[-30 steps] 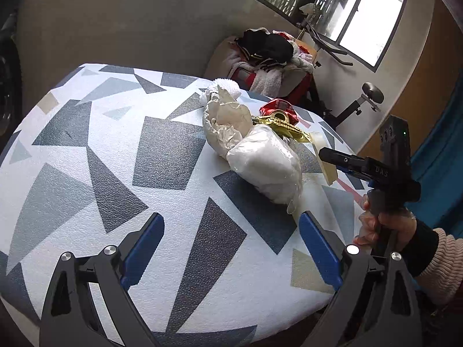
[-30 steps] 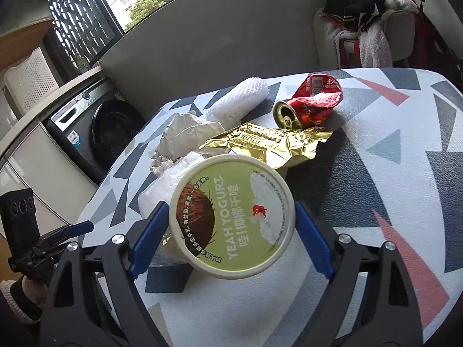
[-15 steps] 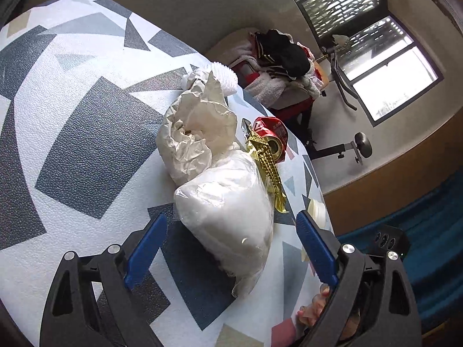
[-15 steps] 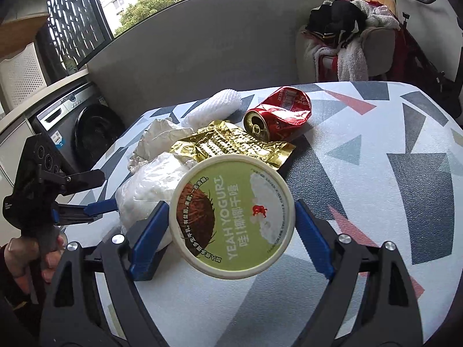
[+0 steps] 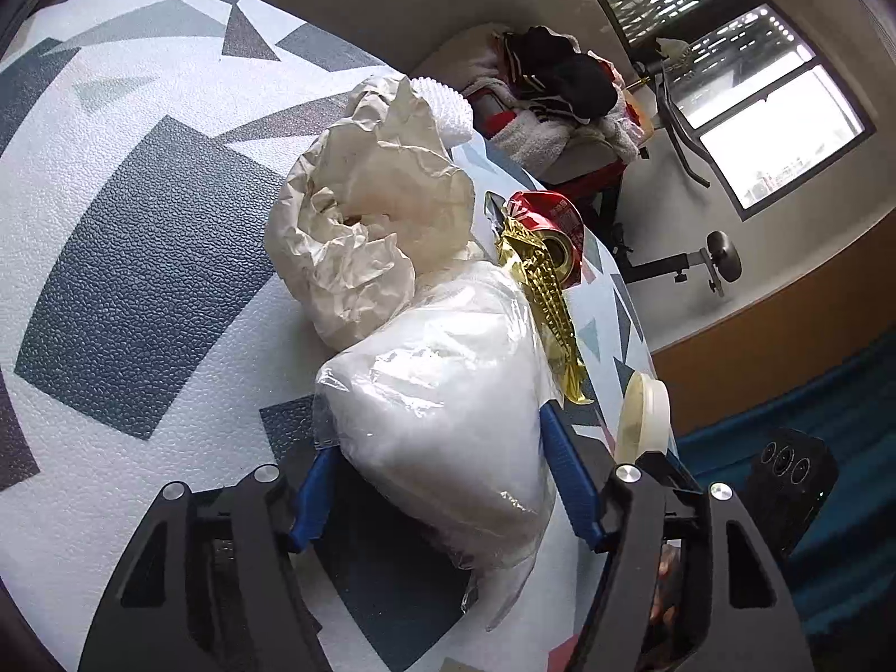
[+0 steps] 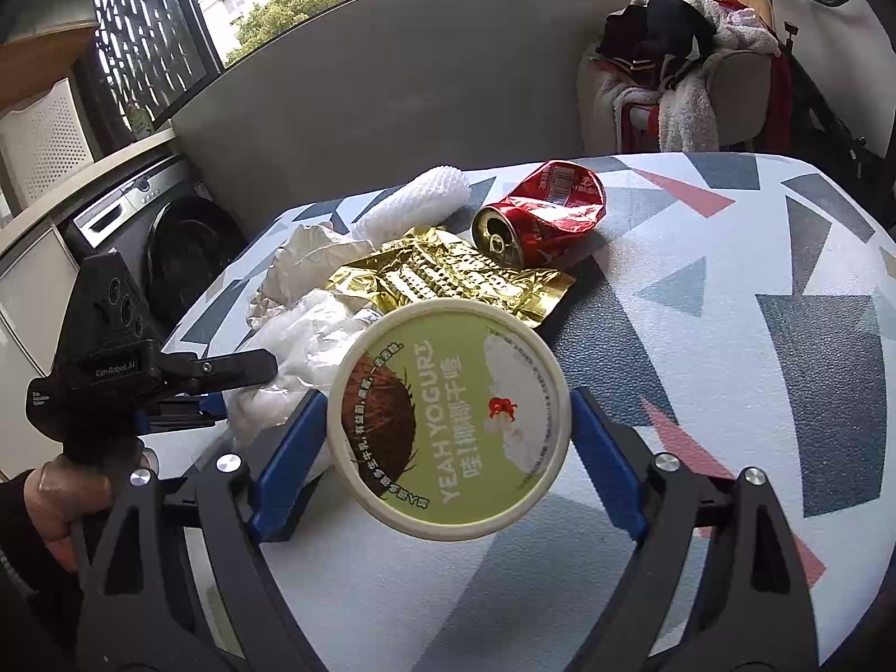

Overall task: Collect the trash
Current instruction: 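Grasp the white plastic bag with the left gripper while the right holds the yogurt cup, then carry the white bag and yogurt cup over the bin and open both grippers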

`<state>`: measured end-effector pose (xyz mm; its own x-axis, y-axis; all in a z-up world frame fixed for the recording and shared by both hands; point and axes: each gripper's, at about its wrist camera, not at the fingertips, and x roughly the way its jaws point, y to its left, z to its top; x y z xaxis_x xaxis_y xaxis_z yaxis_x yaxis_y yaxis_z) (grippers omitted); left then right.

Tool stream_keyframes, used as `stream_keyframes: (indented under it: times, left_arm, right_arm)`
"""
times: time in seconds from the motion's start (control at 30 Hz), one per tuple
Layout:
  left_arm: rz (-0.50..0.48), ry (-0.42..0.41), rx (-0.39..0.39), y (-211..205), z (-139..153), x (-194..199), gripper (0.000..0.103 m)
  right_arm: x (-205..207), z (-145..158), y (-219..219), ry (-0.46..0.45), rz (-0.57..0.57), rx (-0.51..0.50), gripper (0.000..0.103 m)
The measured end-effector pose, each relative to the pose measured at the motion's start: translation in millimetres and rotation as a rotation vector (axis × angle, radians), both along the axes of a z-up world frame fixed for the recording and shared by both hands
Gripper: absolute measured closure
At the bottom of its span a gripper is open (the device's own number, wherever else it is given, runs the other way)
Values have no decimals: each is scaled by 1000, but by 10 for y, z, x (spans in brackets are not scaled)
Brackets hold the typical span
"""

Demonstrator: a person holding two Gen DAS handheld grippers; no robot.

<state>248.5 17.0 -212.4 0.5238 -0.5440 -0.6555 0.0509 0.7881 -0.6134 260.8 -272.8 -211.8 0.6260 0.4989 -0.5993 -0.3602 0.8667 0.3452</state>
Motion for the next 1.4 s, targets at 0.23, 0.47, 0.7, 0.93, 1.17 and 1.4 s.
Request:
stream_keyframes:
  times: [0.23,0.47,0.7,0.93,1.17,1.4]
  left_arm:
    - [-76,-103,169,-99,309,-168,56]
    - [-154,-231,298,-25,705,-543,57]
    - [-188,-264,321,72,884,-990,57]
    - [-241,-259,339,14,832,-1459,57]
    - [-291,-271,343,-16,751,-1990,57]
    - [-316,-238,334,-11,519,-2422,57]
  right_arm:
    - [6,31,16,0,-8,-22,18]
    - [-63,214,-35,-20,-19,-16,18]
    - [-418,414,36,-64,27,-72,18]
    - [-872,475,136,-69,57,-82,18]
    - [-1307,483,200,-75,79,-88,18]
    - [-1603,437,206,-68,88,-80,18]
